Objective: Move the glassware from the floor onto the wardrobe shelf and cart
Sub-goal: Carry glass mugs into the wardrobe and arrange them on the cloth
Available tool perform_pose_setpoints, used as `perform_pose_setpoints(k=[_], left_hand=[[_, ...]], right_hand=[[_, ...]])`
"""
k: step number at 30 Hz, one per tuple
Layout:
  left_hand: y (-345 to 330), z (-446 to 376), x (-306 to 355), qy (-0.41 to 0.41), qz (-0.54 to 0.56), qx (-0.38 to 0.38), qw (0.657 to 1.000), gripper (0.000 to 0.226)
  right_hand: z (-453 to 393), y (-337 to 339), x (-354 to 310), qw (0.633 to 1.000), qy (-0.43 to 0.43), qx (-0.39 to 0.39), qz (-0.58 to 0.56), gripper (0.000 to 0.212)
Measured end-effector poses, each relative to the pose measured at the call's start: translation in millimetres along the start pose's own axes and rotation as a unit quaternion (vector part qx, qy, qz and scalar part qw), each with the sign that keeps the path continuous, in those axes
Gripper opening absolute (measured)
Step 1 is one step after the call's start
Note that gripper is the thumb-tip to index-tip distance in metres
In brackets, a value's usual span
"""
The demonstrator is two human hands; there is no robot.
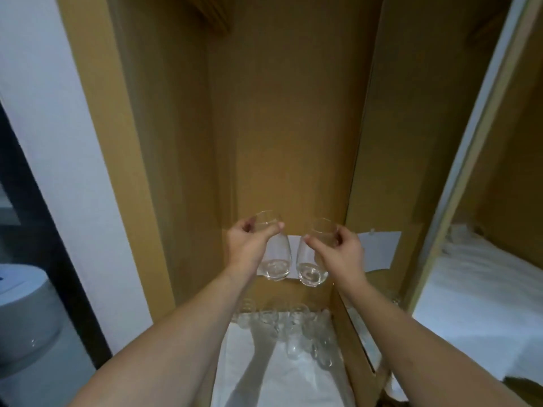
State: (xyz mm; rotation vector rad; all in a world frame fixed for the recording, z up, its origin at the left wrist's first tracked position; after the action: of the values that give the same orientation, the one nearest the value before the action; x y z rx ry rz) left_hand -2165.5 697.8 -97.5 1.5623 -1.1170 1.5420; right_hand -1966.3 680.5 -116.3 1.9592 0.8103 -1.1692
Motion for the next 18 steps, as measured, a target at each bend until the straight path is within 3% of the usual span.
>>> perform_pose_setpoints(k=[5,11,15,18], left_hand=[[-5.2,57.4,31.2,-0.042,0.064,-0.054,0.996,0.070],[-35.2,133.9,43.5,-0.030,0.091,-0.126,0.987,0.065],[-72.2,186.9,52.9,-0.037,0.094,-0.154,0.983,0.042],[-110.5,227.6,55.3,-0.033,0.090,-0.163,0.982,0.045]], right_hand=[[44.0,59.5,-34.2,0.994,0.062,0.046,-0.075,0.070],[66.6,139.8,-34.8,0.984,0.004,0.079,-0.160,0.054],[66.3,194.2,-25.6,0.984,-0.018,0.074,-0.161,0.066],[68.2,243.9,-14.0,0.990,-0.003,0.068,-0.121,0.060]])
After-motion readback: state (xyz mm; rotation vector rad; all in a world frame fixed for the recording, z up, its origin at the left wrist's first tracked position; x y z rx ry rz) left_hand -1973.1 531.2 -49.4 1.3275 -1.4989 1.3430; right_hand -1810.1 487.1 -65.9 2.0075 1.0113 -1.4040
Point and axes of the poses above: each hand's wrist, its own z-axis away from the middle knuckle, its own y-axis out of the back of the hand, x = y × z, the point moved 2 cm from there along -z, towards the middle knuckle, and after that the axes turned 7 degrees about x, right-handed, at the moved point
